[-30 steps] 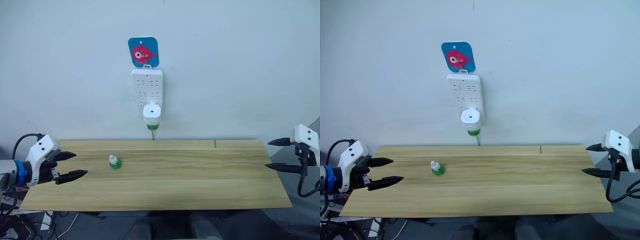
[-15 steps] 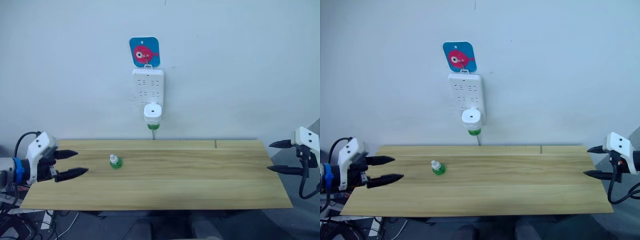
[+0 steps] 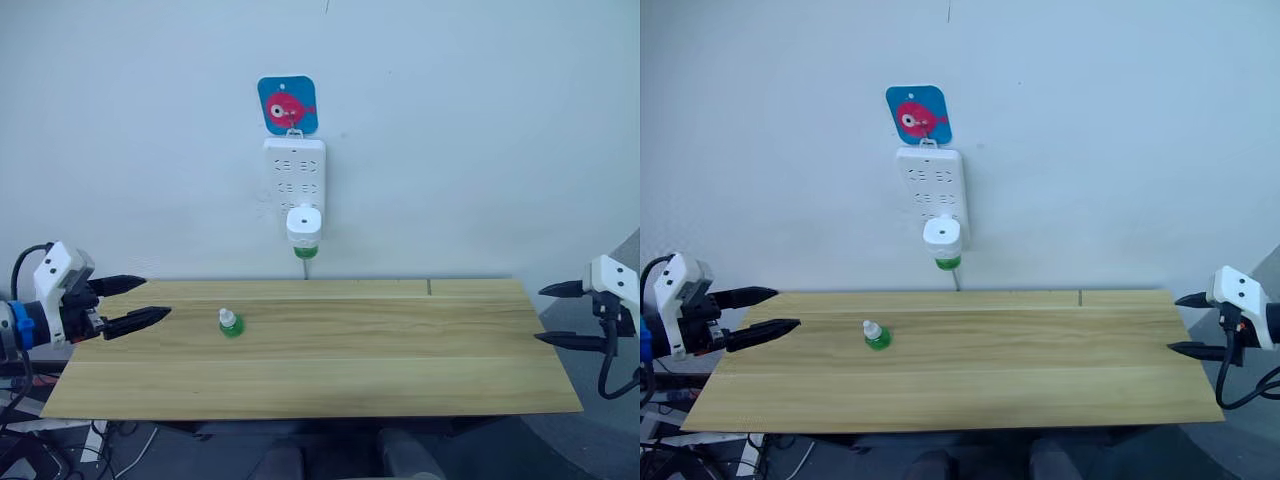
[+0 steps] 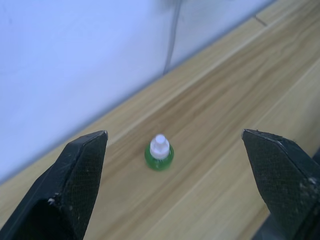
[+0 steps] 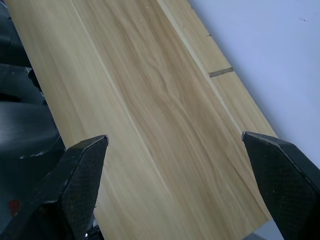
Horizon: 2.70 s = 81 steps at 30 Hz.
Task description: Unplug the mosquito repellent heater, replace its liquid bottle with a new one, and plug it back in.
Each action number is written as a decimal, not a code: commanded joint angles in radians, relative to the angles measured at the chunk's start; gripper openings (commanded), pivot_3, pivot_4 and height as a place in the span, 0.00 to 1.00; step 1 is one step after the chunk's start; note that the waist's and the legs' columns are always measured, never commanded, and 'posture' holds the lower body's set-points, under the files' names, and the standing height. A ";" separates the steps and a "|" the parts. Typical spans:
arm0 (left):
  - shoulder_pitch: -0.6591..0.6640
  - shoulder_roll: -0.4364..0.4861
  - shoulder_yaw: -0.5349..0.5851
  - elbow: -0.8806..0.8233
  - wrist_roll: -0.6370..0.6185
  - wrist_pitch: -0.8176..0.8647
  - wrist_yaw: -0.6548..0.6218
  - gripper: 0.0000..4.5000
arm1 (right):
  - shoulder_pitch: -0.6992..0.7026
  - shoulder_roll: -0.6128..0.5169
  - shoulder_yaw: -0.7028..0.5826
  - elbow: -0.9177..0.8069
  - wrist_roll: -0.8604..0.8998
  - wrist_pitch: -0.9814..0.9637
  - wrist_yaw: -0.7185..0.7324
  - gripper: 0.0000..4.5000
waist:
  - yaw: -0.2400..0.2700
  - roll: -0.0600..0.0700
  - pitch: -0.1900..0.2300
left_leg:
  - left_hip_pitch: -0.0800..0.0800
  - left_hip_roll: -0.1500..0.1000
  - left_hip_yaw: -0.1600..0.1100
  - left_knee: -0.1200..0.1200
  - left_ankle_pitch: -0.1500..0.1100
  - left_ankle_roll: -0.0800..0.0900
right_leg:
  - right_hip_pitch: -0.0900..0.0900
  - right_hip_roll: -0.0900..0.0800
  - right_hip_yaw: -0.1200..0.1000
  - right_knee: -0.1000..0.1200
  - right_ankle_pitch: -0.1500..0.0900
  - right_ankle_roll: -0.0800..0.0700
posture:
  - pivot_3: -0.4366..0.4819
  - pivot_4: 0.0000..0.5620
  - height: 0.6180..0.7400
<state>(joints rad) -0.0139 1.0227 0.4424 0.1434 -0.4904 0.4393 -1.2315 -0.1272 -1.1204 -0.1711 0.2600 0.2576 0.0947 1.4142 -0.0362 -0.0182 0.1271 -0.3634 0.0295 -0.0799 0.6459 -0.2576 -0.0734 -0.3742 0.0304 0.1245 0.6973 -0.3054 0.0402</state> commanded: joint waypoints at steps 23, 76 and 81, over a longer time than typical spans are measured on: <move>-0.368 -0.184 -0.150 0.120 0.015 -0.064 0.113 1.00 | -0.049 0.326 -0.021 -0.976 0.422 0.718 -0.703 0.99 | -0.088 -0.012 0.026 | -0.002 0.000 0.000 0.000 0.000 0.000 | -0.001 0.002 0.003 -0.001 0.001 0.002 | 0.30 0.29 1.00; -0.815 -0.293 -0.328 0.513 0.155 -0.175 -0.053 0.41 | -0.020 0.432 0.103 -1.139 0.429 0.729 -0.932 1.00 | -0.162 -0.011 0.037 | -0.021 -0.001 -0.008 0.000 0.000 0.000 | -0.015 0.003 -0.002 -0.001 0.002 0.005 | 0.18 0.24 1.00; -0.801 -0.305 -0.324 0.474 0.145 -0.151 -0.052 0.29 | -0.096 0.495 0.181 -1.092 0.382 0.725 -0.985 1.00 | -0.165 -0.011 0.037 | -0.020 -0.001 -0.008 0.001 0.000 0.000 | -0.015 0.003 -0.001 -0.001 0.002 0.005 | 0.18 0.24 1.00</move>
<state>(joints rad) -0.7973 0.7189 0.0913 0.6672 -0.3163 0.2815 -1.2959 -0.1959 -0.6374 -0.0050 -0.8248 0.6530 0.8311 0.4518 -0.2011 -0.0295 0.1645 -0.3837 0.0289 -0.0877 0.6472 -0.2577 -0.0734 -0.3894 0.0336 0.1233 0.6962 -0.3032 0.0455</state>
